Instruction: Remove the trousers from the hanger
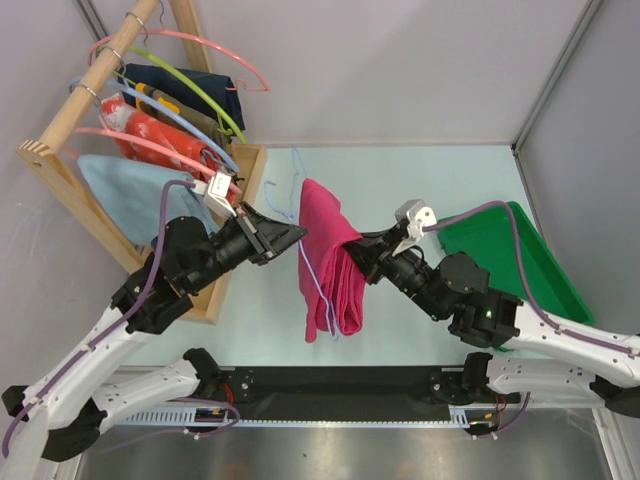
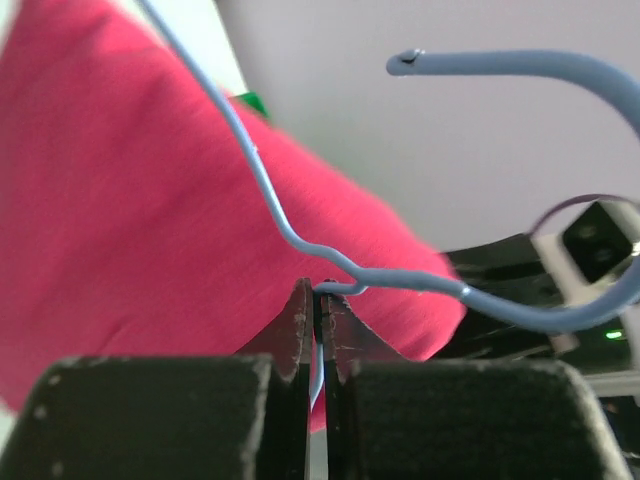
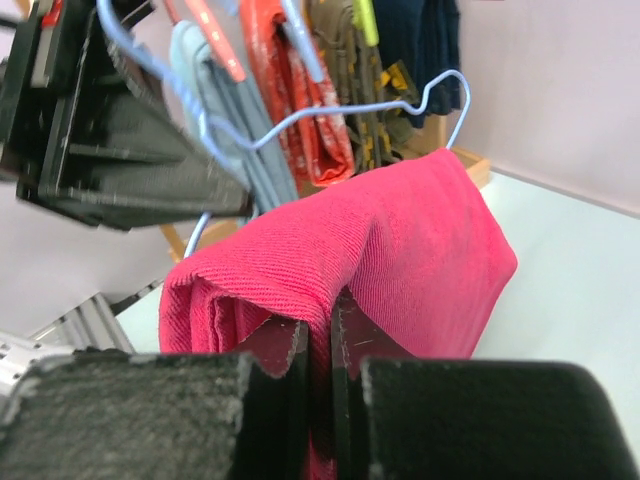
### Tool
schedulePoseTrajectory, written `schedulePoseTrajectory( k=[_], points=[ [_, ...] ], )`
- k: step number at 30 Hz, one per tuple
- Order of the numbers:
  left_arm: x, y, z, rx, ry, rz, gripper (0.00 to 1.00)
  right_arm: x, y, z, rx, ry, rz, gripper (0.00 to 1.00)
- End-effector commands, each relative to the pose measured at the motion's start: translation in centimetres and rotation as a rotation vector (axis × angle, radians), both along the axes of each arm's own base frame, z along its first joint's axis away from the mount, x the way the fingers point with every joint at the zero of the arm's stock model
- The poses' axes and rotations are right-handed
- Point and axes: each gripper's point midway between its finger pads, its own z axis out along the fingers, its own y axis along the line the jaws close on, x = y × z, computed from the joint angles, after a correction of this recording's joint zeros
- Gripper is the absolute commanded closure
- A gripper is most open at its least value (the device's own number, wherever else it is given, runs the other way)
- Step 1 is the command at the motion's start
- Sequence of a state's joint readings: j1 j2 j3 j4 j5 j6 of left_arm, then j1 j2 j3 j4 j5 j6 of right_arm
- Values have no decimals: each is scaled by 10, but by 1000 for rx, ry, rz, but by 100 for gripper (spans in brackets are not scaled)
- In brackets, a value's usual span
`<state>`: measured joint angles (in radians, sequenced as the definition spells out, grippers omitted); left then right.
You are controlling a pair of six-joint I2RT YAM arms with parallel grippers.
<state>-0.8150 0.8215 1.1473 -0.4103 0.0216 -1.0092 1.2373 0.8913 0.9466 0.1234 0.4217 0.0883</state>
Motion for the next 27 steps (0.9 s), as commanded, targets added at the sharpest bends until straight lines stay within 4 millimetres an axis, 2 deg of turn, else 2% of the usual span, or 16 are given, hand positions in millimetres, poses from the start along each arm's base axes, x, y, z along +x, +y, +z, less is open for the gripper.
schedulePoseTrajectory(
  k=[1,4,5,7,8,9,13,17,22,25,27],
  points=[
    [6,16,1,33,-109,70,100,7,-45,107,283,-104,-90,100],
    [9,20,-17,74,-108,88,99,14,-53,113,273,-124,-129,100],
    [10,21,-22,91,-113,92,100,18,-60,121,281,-135,-152,100],
    [13,23,-36,122,-105,109,100,25,-59,121,253,-138,-166,100],
    [14,24,-42,139,-104,115,100,29,-65,130,264,-147,-187,100],
    [17,26,-53,159,-94,131,100,32,-65,129,252,-149,-191,100],
    [24,31,-71,215,-94,162,100,41,-64,139,256,-147,-194,100],
    [27,31,-75,239,-109,170,100,44,-56,146,235,-160,-179,100],
    [31,39,-74,285,-149,199,100,51,-59,150,225,-158,-207,100],
    [36,45,-77,339,-159,226,100,45,-50,153,252,-138,-132,100],
    [40,46,-79,370,-161,239,100,34,-40,160,280,-122,-42,100]
  ],
)
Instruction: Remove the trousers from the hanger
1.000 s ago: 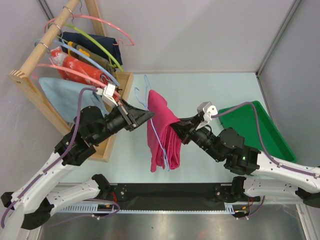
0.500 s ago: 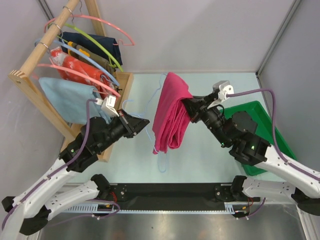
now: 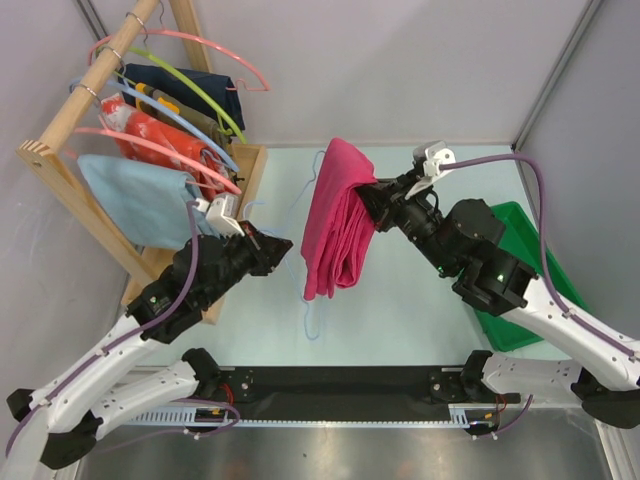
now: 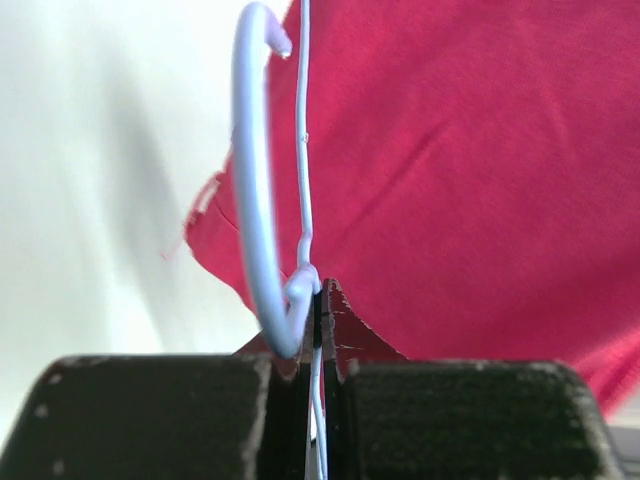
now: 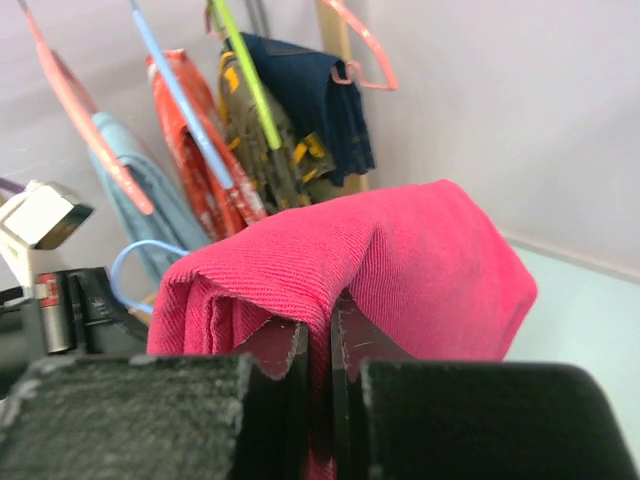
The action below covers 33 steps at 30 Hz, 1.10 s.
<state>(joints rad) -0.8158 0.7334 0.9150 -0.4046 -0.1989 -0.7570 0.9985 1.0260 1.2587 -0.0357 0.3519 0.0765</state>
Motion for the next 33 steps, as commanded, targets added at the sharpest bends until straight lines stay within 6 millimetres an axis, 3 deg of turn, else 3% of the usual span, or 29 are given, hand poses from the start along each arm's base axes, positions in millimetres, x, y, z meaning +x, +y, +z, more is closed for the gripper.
schedulePoseTrajectory(
  k=[1,5,10,18,21,25,30,33],
  points=[
    [12,11,11,79,-74,53,100,-35,-6,95,275,-117,164,100],
    [17,9,7,119,-77,53,100,-54,0,104,318,-111,275,100],
    [21,7,4,155,-79,48,100,-58,4,97,312,-97,307,100],
    [15,18,9,166,-99,57,100,2,-29,70,228,-57,-35,100],
    [14,25,8,192,-104,75,100,26,-58,60,220,-36,-177,100],
    [13,32,11,204,-111,96,100,52,-118,49,180,-25,-409,100],
    [13,30,13,209,-114,79,100,56,-193,37,115,-4,-672,100],
    [11,25,16,199,-122,55,100,54,-243,19,35,22,-870,100]
  ],
)
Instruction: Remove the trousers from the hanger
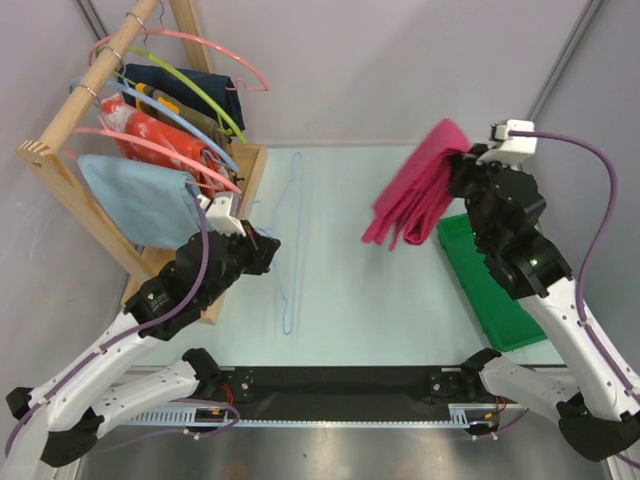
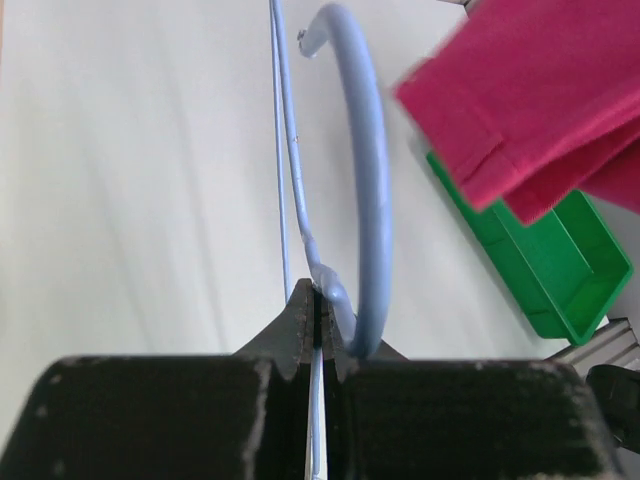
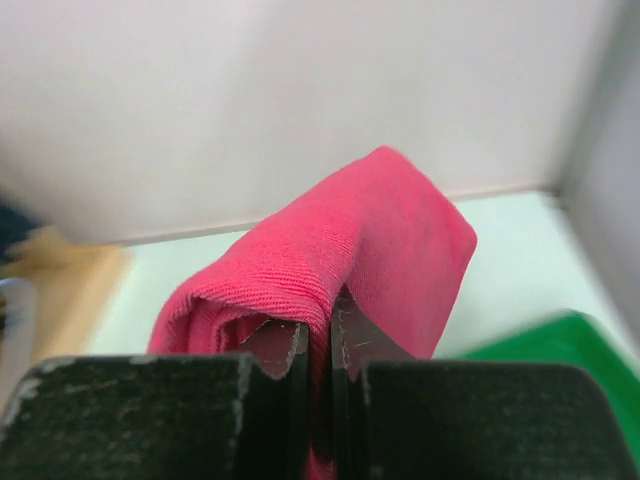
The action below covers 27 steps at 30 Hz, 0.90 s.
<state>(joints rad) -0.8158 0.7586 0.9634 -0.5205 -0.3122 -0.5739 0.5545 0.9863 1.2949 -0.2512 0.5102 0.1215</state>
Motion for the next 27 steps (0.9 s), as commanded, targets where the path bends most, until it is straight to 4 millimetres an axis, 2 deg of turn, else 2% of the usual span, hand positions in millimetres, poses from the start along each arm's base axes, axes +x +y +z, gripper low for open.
schedulePoseTrajectory(
  k=[1,2,3,7,12,13,15,16,17,20,21,23,24,25,26,27],
  points=[
    [1,-2,32,-41,-74,-21,100,-32,-99,36,-12,-105,-359,100],
    [1,-3,34,-44,-77,-26,100,-36,-118,33,-23,-93,-434,100],
    [0,-5,34,-42,-78,-36,100,-40,-129,26,-46,-74,-481,100],
    [0,-9,34,-38,-79,-57,99,-72,-183,12,-135,-21,-725,100],
    [-5,-13,33,-41,-76,-95,100,-94,-224,-14,-326,103,-971,100],
    [-6,-14,33,-42,-76,-105,100,-93,-227,-28,-349,139,-996,100],
    [-8,-15,33,-41,-77,-118,100,-81,-228,-46,-383,187,-994,100],
    [-9,-16,32,-37,-75,-124,100,-73,-227,-62,-406,215,-980,100],
    [-10,-15,34,-40,-80,-129,100,-60,-225,-77,-438,253,-963,100],
    [-10,-14,37,-30,-92,-130,100,-31,-220,-106,-469,314,-934,100],
    [-10,-13,38,-24,-96,-128,100,-13,-217,-125,-493,368,-919,100],
    [-9,-10,38,-19,-101,-119,100,9,-212,-142,-504,425,-894,100],
    [-9,-8,39,-18,-107,-109,100,29,-207,-167,-541,494,-861,100],
    [-8,-8,39,-13,-108,-107,100,38,-204,-180,-531,524,-847,100],
    [-8,-7,40,-11,-113,-104,100,49,-202,-180,-520,530,-838,100],
    [-8,-6,40,-6,-114,-100,100,62,-198,-210,-557,618,-806,100]
  ],
)
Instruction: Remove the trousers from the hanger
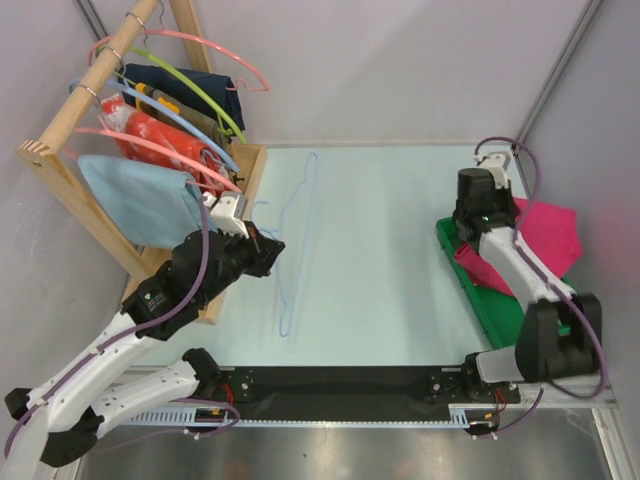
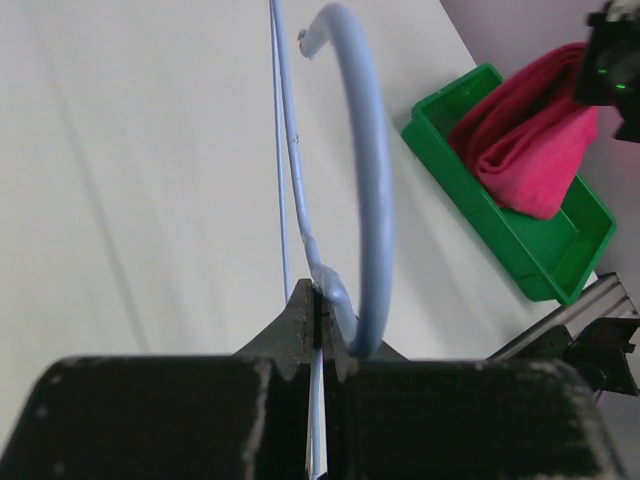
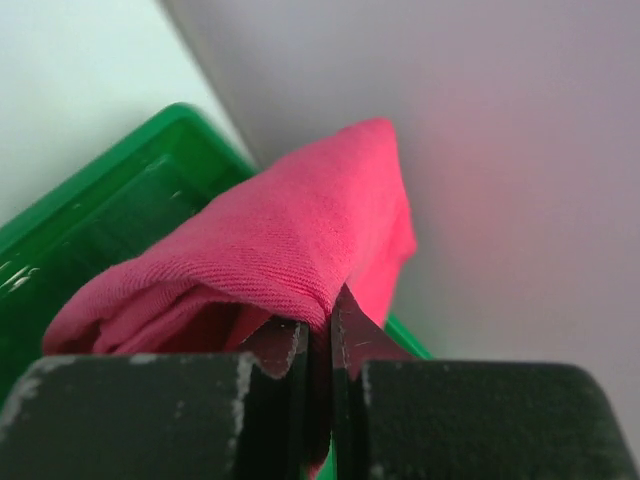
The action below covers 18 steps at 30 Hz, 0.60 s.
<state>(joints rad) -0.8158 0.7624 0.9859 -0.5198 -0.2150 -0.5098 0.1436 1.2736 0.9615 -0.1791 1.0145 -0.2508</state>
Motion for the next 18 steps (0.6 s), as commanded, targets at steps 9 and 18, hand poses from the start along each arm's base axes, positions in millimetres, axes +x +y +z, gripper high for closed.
schedulePoseTrajectory(
  k=[9,18],
  points=[
    [-3,10,41,-48,-99,12,100,77,25,-86,157,173,-27,71],
    [-5,4,51,-64,-94,-16,100,39,39,-44,247,190,-70,14]
  ],
)
